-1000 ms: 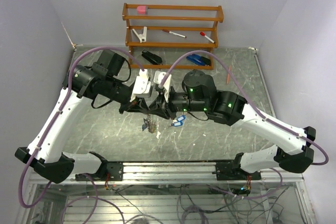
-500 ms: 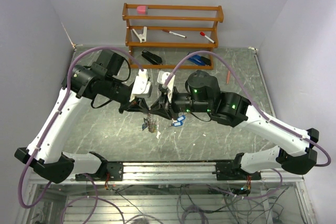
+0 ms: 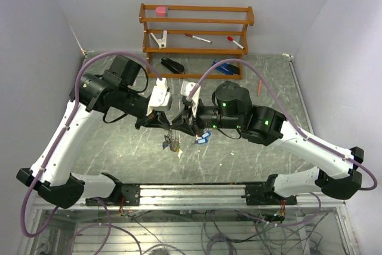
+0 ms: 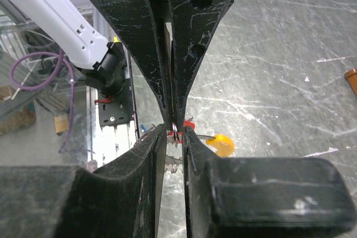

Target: Put the keys on the keyring

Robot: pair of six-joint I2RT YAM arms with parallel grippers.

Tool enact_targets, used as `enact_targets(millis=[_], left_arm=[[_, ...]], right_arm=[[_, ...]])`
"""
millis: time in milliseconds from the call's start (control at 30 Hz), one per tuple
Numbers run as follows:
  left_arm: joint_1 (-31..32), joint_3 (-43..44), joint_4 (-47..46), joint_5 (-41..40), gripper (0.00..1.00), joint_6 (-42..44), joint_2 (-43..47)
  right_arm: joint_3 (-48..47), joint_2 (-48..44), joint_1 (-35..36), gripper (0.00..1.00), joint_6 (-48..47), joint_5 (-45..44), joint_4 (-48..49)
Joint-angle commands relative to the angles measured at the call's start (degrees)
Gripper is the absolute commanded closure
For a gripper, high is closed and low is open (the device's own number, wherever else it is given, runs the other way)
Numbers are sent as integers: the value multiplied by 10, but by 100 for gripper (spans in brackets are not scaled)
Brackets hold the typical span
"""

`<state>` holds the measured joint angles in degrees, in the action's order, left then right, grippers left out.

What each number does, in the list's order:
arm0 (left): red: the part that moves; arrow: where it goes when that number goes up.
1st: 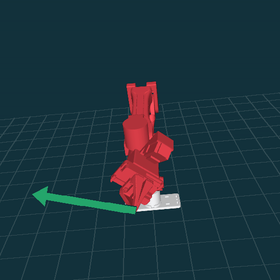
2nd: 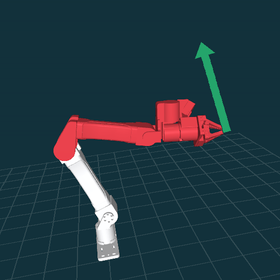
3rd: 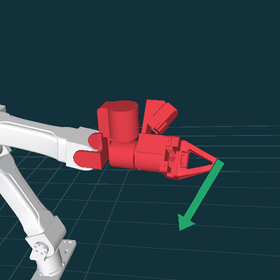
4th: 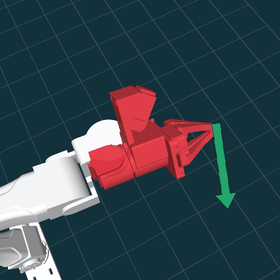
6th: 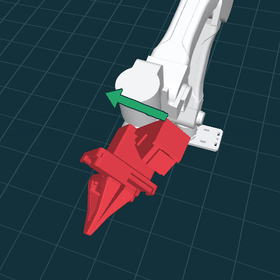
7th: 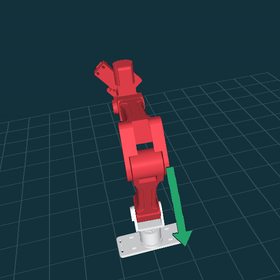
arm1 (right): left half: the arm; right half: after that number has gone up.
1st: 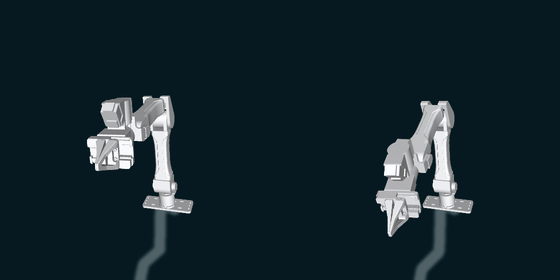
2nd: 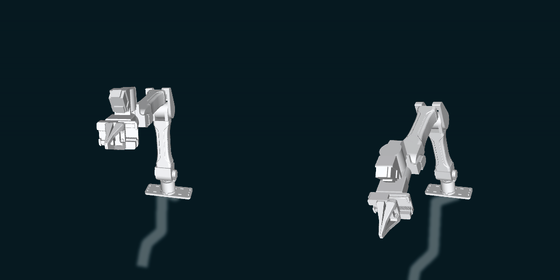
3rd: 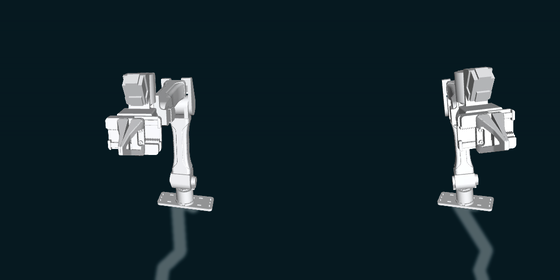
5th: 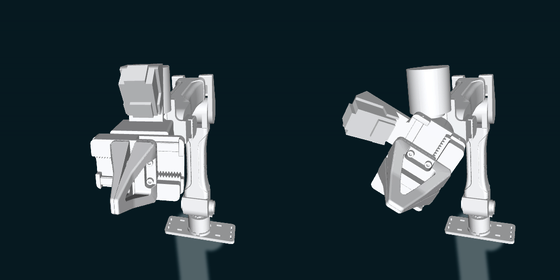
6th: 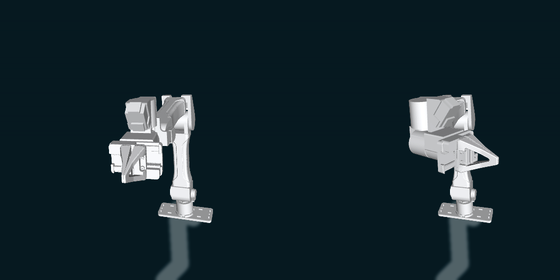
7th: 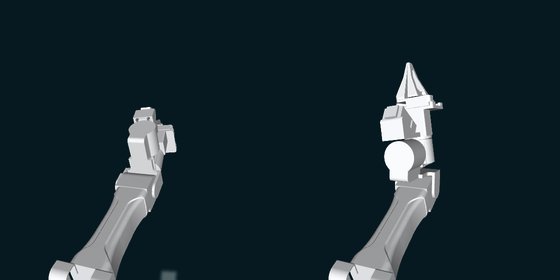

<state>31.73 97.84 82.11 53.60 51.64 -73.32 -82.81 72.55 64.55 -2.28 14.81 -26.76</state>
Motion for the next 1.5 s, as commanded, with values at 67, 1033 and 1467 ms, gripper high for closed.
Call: enact_targets(millis=[67, 1033, 1467], left_arm=[[4, 9, -2, 32, 93, 10, 5], [4, 25, -110, 0, 60, -104, 16], [4, 19, -292, -23, 57, -228, 34]], right_arm=[[9, -8, -1, 84, 1, -4, 26], [105, -114, -1, 100, 25, -78, 183], [165, -145, 0, 100, 10, -115, 319]])
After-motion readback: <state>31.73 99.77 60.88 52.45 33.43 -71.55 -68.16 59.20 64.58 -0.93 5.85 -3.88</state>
